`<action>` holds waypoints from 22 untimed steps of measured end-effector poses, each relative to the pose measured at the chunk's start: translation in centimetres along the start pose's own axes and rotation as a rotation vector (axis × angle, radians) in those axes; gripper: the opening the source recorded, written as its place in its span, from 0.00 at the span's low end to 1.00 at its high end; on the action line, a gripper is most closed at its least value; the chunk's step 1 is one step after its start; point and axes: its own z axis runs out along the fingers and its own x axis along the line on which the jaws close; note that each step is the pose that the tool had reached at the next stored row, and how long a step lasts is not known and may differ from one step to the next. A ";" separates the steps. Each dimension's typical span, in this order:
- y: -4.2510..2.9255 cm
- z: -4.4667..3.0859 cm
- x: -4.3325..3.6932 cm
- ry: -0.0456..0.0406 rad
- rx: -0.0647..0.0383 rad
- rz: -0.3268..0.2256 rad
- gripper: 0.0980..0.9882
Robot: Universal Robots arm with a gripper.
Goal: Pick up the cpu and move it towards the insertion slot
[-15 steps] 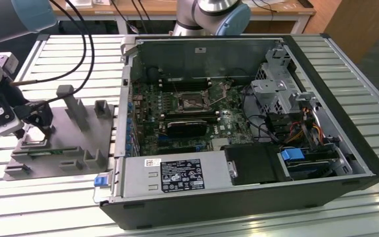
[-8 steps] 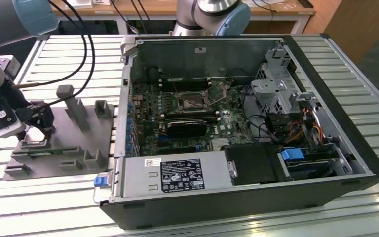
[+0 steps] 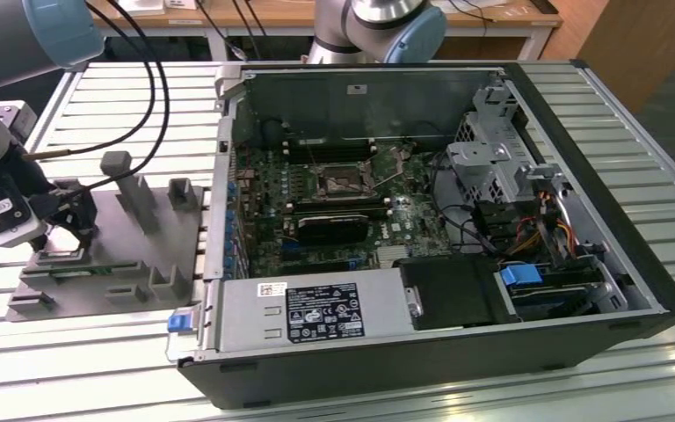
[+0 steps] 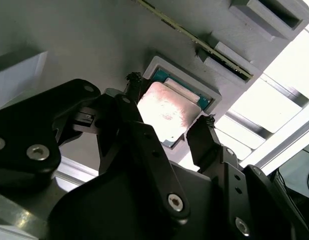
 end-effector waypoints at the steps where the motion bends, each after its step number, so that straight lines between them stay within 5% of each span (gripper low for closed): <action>1: 0.00 0.00 0.00 -0.0001 0.000 0.000 0.62; 9: 0.00 0.04 0.01 -0.0001 0.000 0.000 0.62; 13: 0.00 0.03 0.01 0.0001 0.000 0.000 0.50; 22: 0.01 -0.29 0.00 0.0000 0.000 0.000 0.50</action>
